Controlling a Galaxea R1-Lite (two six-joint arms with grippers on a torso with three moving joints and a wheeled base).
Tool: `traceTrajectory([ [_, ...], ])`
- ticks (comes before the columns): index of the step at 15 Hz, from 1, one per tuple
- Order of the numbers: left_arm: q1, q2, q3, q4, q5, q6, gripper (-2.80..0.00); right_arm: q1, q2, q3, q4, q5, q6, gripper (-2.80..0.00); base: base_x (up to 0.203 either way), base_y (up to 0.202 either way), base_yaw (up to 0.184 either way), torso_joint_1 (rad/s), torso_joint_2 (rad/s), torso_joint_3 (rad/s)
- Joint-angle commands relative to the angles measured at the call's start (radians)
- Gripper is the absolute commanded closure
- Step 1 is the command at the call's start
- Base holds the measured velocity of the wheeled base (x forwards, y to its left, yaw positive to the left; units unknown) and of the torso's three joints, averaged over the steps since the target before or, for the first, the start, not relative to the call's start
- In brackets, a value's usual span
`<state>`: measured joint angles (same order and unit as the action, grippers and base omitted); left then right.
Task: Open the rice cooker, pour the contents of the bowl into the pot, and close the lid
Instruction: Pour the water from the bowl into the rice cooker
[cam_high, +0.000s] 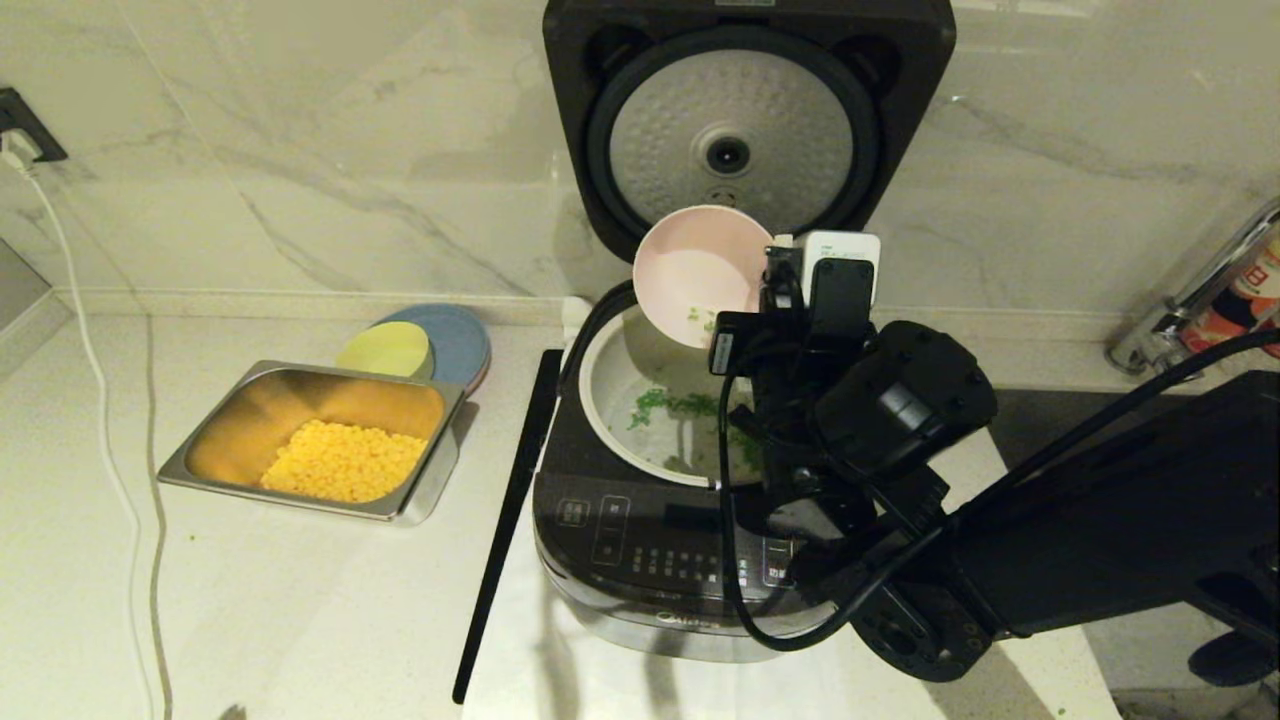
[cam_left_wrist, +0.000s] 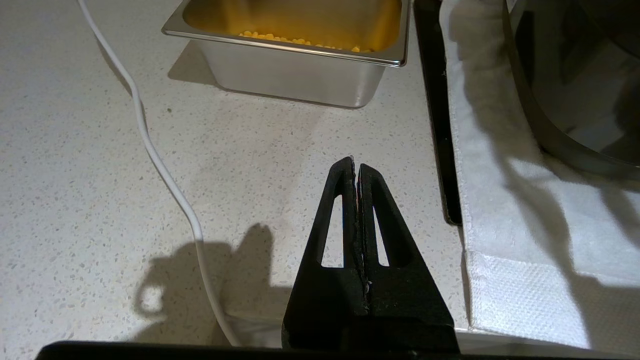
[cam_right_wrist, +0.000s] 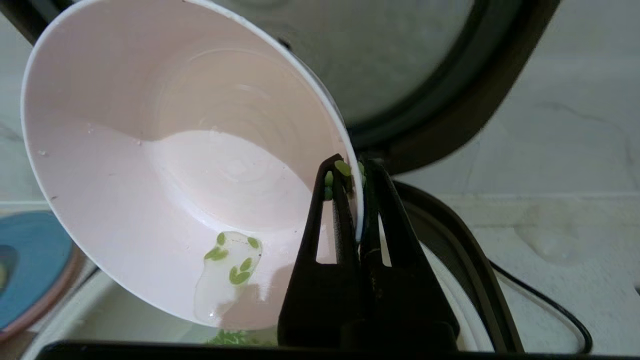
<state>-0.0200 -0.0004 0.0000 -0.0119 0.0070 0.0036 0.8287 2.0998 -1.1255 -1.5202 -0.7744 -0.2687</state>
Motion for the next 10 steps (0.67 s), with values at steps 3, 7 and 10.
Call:
traceTrajectory([
  [3, 0.000, -0.001, 0.009, 0.000, 0.001, 0.001, 0.00, -0.002, -0.014, 0.011, -0.010, 0.022, -0.011, 0.00, 0.000, 0.000, 0.000, 0.000, 0.00, 0.000],
  [7, 0.000, -0.001, 0.009, 0.000, 0.001, -0.001, 0.00, -0.013, -0.004, 0.006, -0.010, 0.088, -0.097, 0.00, 0.000, 0.000, 0.000, 0.000, 0.00, 0.000],
  [10, 0.000, -0.001, 0.009, 0.000, 0.001, -0.001, 0.00, -0.040, 0.023, -0.001, -0.010, 0.120, -0.165, 0.00, 0.000, 0.000, 0.000, 0.000, 0.00, 0.000],
])
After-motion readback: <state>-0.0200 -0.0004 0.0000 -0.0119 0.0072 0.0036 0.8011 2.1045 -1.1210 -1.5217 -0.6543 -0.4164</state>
